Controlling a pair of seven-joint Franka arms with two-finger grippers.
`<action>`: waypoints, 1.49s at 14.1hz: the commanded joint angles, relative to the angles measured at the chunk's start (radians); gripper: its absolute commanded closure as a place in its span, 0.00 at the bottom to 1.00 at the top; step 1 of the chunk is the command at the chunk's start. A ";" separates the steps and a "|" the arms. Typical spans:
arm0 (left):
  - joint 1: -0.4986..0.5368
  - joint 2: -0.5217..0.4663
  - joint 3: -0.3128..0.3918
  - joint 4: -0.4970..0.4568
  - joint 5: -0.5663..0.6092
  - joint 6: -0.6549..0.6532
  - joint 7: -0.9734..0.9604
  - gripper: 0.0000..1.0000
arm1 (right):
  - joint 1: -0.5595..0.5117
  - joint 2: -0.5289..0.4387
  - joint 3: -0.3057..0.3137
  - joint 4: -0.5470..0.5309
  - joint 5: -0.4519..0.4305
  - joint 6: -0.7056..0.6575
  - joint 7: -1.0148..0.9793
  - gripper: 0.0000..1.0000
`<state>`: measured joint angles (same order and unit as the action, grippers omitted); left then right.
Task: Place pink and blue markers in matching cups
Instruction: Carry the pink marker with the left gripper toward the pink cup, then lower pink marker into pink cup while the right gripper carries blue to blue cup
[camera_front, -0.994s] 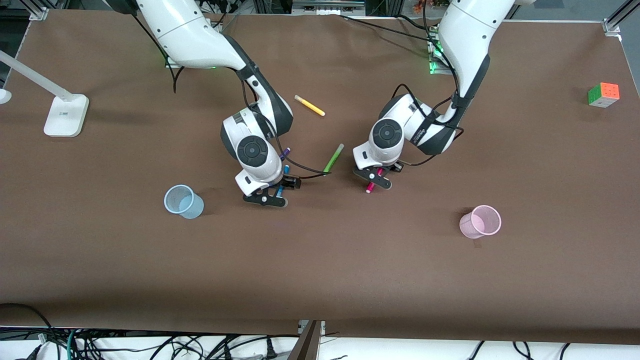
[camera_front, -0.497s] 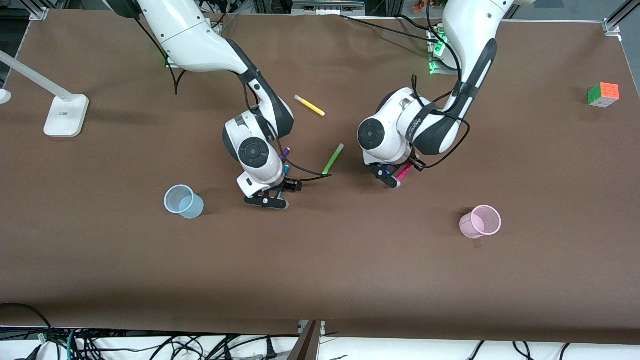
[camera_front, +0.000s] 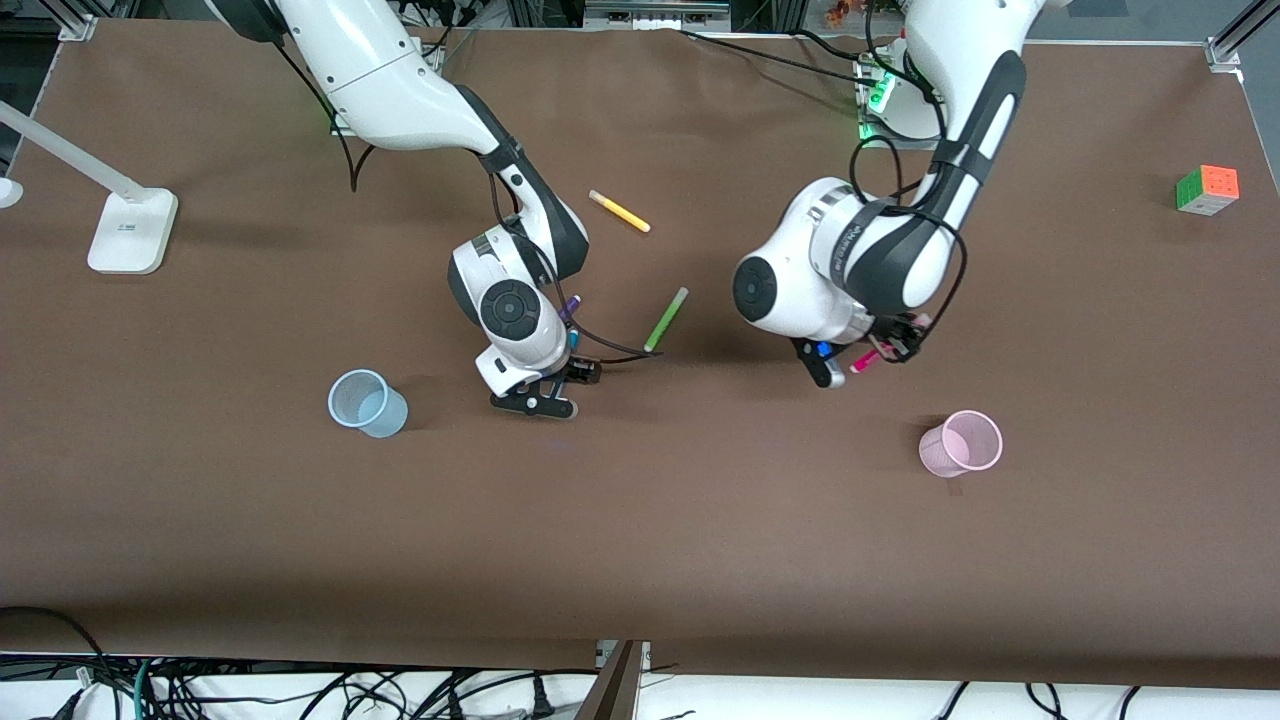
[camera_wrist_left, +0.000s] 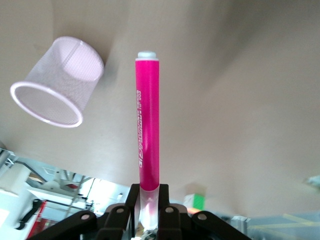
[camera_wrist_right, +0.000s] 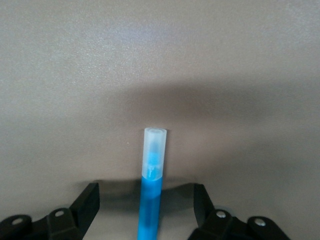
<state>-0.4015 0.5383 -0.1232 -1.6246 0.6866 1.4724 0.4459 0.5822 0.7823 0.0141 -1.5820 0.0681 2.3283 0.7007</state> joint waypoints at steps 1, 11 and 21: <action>0.076 -0.003 -0.004 0.034 0.086 -0.021 0.196 1.00 | 0.010 0.009 -0.005 0.014 0.005 0.005 -0.003 0.79; 0.155 0.118 -0.004 0.123 0.490 -0.007 0.455 1.00 | -0.056 -0.067 -0.006 0.054 0.057 -0.145 -0.021 1.00; 0.148 0.304 -0.015 0.193 0.551 -0.003 0.223 1.00 | -0.332 -0.170 -0.008 0.283 0.114 -0.659 -0.277 1.00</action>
<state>-0.2489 0.8060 -0.1313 -1.4730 1.2156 1.4806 0.7054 0.3075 0.6064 -0.0101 -1.3482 0.1365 1.7488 0.4719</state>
